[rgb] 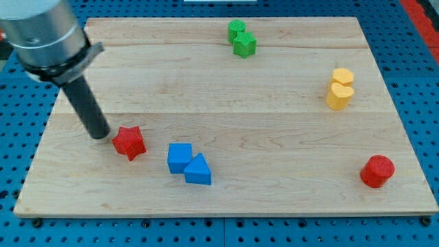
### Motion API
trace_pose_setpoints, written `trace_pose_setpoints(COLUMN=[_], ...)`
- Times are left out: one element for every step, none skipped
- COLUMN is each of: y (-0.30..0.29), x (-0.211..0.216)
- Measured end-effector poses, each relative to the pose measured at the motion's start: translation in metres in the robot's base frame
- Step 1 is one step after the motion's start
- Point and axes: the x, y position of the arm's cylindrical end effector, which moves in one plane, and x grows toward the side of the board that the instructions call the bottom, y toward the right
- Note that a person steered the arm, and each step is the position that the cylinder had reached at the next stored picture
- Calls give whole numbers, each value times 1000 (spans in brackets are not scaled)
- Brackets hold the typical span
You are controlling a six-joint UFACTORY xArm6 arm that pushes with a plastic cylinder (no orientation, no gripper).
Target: Push the red star closer to red circle
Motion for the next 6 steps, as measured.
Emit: trace_pose_setpoints(y=[31,-18,-1,92,184,190], x=[0,22,29,5,3,8])
